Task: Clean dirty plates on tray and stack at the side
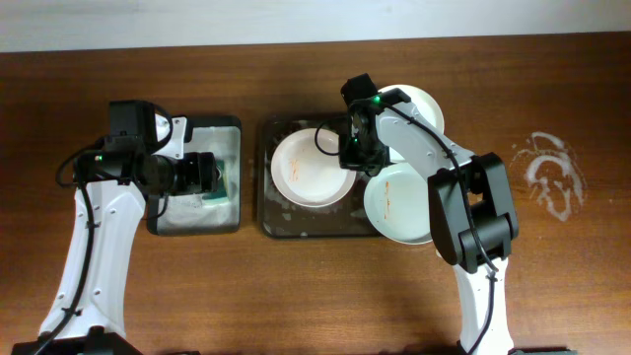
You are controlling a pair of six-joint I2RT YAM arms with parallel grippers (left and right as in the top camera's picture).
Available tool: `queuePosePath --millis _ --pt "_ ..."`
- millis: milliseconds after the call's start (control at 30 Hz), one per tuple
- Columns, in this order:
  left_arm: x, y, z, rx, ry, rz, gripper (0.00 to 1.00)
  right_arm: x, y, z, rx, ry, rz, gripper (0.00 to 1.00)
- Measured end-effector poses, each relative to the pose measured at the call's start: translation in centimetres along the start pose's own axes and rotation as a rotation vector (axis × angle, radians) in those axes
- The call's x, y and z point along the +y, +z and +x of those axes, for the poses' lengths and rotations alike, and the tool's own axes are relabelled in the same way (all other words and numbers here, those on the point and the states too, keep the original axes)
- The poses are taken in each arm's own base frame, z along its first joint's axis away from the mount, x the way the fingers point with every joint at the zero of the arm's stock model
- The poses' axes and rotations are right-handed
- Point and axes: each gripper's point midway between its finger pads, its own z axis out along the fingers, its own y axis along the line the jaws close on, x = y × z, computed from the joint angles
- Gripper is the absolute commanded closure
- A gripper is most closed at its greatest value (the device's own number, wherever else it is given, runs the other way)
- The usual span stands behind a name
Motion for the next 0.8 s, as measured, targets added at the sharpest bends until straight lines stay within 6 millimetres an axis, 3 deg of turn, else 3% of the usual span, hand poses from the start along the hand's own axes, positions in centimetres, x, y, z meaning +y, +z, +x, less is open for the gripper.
queuePosePath --millis 267,433,500,600,733,800 --pt "1.7 2.0 -1.4 -0.019 0.000 -0.071 0.19 0.4 0.0 -0.2 -0.004 0.016 -0.022 0.96" --pt "2.8 6.1 -1.7 0.030 -0.031 -0.087 0.23 0.8 0.0 -0.7 -0.027 0.013 -0.036 0.96" --pt "3.3 7.8 -1.7 0.046 -0.045 -0.090 0.28 0.8 0.0 -0.8 -0.032 0.013 -0.038 0.96" --pt "3.8 9.8 -1.8 0.056 -0.058 -0.092 0.51 0.8 0.0 -0.9 -0.034 0.012 -0.039 0.96" --pt "3.9 10.8 -2.1 0.048 -0.060 -0.098 0.51 0.8 0.0 -0.9 -0.034 0.013 -0.039 0.96" --pt "3.7 11.0 -2.2 0.045 -0.044 -0.117 0.44 0.8 0.0 -0.9 -0.034 0.012 -0.039 0.96"
